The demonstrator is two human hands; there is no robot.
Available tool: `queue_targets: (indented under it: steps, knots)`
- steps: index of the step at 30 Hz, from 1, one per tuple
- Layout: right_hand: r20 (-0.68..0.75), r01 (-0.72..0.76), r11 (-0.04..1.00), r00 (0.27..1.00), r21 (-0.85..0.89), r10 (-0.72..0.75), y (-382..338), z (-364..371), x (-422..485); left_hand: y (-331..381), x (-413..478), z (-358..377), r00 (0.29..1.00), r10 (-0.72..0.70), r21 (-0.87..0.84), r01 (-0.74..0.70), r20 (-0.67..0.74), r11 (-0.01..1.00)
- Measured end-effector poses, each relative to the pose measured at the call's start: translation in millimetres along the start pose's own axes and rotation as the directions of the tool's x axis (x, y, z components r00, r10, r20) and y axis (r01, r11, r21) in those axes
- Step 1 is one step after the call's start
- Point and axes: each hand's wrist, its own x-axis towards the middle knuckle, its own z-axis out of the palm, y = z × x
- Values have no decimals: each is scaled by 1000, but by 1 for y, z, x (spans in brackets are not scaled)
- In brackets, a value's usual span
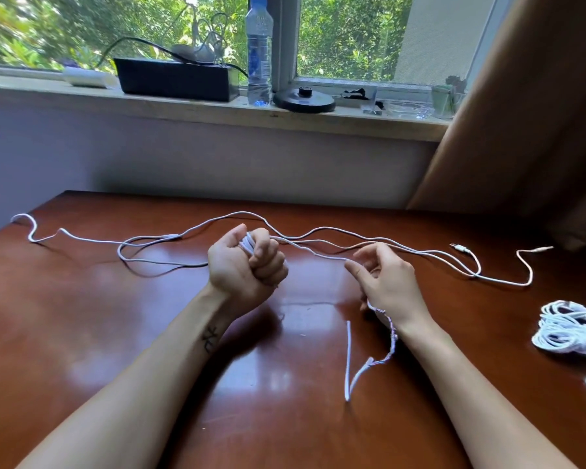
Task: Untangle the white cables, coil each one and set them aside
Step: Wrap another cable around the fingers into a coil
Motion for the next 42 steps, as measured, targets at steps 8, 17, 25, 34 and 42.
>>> queue_targets:
  steps: [8, 17, 25, 34, 42]
  knots:
    - [177, -134, 938, 981, 321, 79, -6, -1, -1, 4, 0, -5, 999, 25, -205, -30, -25, 978]
    - [346, 55, 998, 936, 31, -63, -10, -2, -9, 13, 1, -13, 999, 38, -362, -39, -9, 931]
    - [518, 52, 999, 854, 14, -51, -14, 0, -14, 16, 4, -18, 998, 57, -392, -44, 23, 919]
    - [520, -9, 988, 851, 155, -74, -22, 2, -16, 11, 13, -8, 969, 136, 105, -117, -204, 988]
    - [383, 42, 967, 913, 252, -140, -19, 6, -13, -12, 22, -11, 904, 372, 671, -143, -211, 728]
